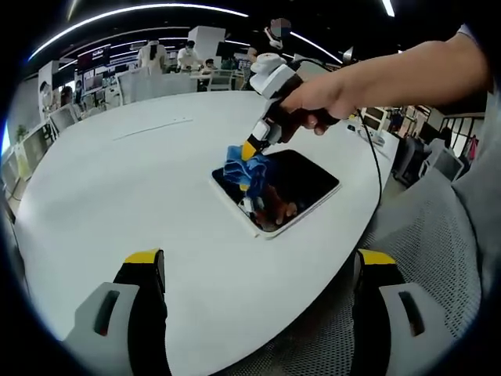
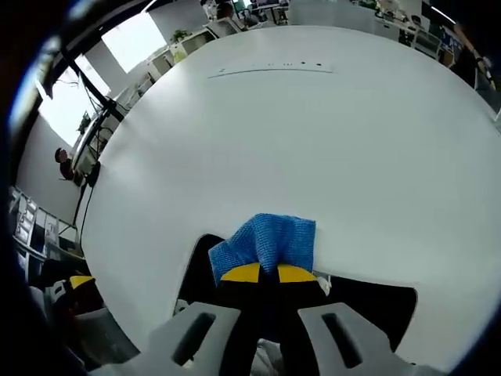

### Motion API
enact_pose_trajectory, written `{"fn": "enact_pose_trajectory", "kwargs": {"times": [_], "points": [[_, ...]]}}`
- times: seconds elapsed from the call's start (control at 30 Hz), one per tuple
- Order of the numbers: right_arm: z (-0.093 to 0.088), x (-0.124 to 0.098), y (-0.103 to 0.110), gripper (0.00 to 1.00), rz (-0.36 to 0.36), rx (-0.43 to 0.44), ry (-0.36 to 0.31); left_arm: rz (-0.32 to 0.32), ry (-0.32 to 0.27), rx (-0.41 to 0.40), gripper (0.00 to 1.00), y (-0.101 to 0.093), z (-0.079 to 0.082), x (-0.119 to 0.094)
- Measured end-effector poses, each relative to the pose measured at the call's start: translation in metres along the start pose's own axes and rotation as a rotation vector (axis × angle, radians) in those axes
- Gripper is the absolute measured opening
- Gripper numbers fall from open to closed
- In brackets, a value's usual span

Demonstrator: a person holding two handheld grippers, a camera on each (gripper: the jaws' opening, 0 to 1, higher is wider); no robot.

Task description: Wipe the mirror surface with the cleaning cloth until all visible marks leave the cleaned area.

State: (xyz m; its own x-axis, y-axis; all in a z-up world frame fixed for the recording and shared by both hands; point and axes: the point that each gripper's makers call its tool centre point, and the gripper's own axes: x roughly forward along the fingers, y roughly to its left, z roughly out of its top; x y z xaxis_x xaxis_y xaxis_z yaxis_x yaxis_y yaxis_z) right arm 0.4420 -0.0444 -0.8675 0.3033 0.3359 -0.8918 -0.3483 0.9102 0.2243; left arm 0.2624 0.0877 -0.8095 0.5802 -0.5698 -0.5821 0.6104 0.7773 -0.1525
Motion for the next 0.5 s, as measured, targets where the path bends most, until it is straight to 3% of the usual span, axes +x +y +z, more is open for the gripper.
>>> {"fn": "enact_pose_trajectory", "kwargs": {"times": [0.5], "points": [[-0.0038, 0.0023, 0.0048, 0.00, -0.036, -0.056, -0.020, 0.002, 0.008, 0.004, 0.99, -0.0001, -0.0009, 0.0005]]}}
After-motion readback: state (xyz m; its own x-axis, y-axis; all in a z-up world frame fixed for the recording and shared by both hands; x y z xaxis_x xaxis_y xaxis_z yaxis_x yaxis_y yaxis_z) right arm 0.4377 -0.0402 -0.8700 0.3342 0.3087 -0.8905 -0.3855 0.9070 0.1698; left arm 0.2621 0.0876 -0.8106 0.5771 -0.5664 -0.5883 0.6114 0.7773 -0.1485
